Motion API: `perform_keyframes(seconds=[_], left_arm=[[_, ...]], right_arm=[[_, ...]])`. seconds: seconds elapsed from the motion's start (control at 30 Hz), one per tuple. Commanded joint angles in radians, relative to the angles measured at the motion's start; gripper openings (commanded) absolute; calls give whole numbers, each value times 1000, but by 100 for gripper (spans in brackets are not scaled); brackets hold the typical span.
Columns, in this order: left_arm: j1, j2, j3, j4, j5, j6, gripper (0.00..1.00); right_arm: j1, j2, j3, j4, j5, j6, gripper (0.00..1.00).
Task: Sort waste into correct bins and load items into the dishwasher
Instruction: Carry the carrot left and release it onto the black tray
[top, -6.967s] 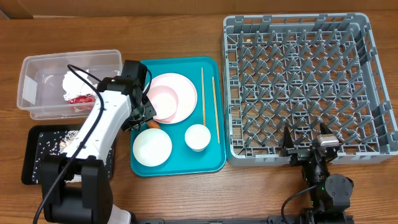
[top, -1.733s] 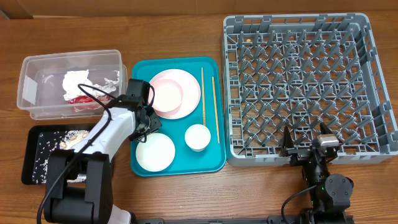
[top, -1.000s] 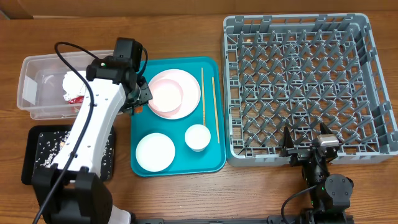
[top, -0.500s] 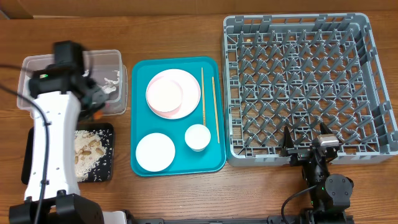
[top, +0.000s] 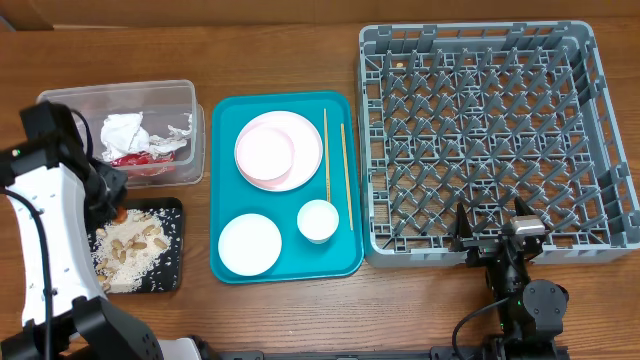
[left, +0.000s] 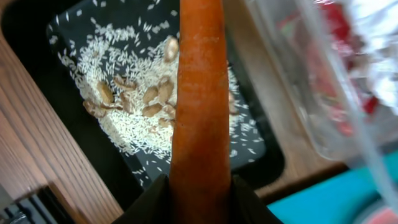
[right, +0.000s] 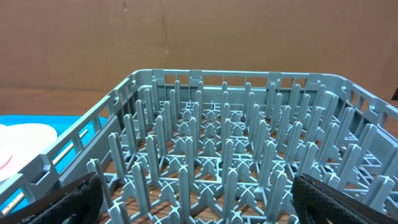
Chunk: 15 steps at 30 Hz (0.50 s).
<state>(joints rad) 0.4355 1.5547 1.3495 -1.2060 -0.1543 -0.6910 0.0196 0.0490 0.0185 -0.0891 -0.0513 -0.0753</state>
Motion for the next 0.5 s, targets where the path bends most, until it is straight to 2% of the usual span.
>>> perform_keyframes(seconds=[0.0,0.3,0.47], left_arm=[[31,-21,-93,49,-1,-43,4],[96,-21,-240,197,55,-43,9],[101,-21,-285,282,70,-50,16]], right_arm=[[0,-4,-11,8,2,-11,100],[0,-4,-11,8,2,-11,100],[0,-4,-11,8,2,-11,100]])
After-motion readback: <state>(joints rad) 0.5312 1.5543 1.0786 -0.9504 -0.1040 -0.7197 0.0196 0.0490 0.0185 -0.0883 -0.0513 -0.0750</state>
